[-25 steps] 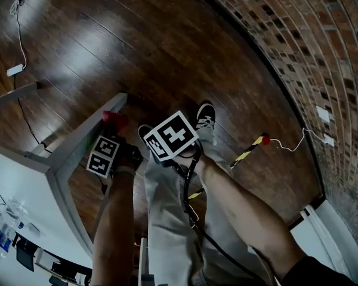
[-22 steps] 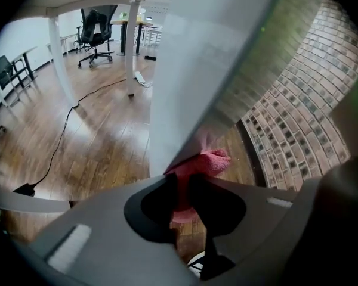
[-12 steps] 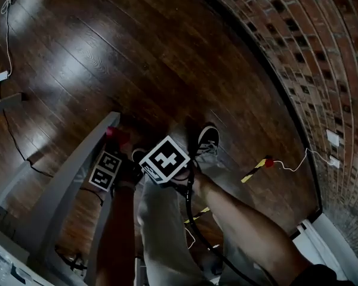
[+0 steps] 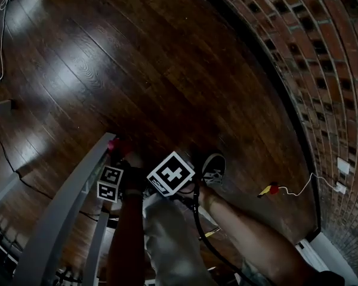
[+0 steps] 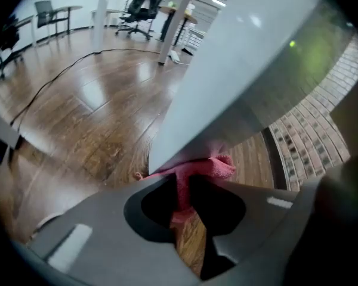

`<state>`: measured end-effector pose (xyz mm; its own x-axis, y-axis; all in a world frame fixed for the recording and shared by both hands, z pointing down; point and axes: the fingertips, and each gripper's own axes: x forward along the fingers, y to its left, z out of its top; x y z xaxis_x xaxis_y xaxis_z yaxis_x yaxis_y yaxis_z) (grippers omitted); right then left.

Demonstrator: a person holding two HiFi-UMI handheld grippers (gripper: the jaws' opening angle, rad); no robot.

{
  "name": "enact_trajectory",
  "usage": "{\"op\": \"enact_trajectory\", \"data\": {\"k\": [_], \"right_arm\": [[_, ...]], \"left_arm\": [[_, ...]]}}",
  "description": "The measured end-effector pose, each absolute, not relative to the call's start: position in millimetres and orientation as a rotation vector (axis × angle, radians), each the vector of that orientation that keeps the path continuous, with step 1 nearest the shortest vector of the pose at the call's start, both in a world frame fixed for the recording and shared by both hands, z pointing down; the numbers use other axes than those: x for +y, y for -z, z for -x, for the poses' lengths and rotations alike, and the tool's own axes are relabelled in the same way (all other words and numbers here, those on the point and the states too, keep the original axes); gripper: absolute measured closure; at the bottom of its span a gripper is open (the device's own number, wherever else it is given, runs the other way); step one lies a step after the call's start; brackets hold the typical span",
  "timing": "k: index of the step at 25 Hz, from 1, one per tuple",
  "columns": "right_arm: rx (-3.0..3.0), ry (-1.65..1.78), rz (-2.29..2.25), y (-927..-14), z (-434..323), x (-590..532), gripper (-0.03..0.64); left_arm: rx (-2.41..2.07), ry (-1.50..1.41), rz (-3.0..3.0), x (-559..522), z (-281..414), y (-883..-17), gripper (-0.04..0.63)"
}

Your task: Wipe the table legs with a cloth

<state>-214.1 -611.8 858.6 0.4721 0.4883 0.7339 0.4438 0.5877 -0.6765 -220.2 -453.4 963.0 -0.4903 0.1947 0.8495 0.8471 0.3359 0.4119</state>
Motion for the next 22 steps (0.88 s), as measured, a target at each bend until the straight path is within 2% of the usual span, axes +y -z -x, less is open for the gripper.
{"op": "enact_trajectory", "data": {"k": [6,10,13,22], "right_arm": [[-1.089,0.074,1.05,-879,217,-619,0.623],[-1.129,0.089,1.058,-884,240,-618,0.623],[-1.148,0.08,1.049,-878,249,-621,0.623],[-1.137,0.019,0.986,-795,242,-649,0.623]], "left_arm": [[-1.804,1.612,1.088,-466,246,-996,0.529],[-1.849,1.79,1.22,-454,270,-987,0.529],[-1.842,1.915,1.369,-448,262,-970,0.531],[-1.877,1.985,1.373,-443,263,-860,0.531]]}}
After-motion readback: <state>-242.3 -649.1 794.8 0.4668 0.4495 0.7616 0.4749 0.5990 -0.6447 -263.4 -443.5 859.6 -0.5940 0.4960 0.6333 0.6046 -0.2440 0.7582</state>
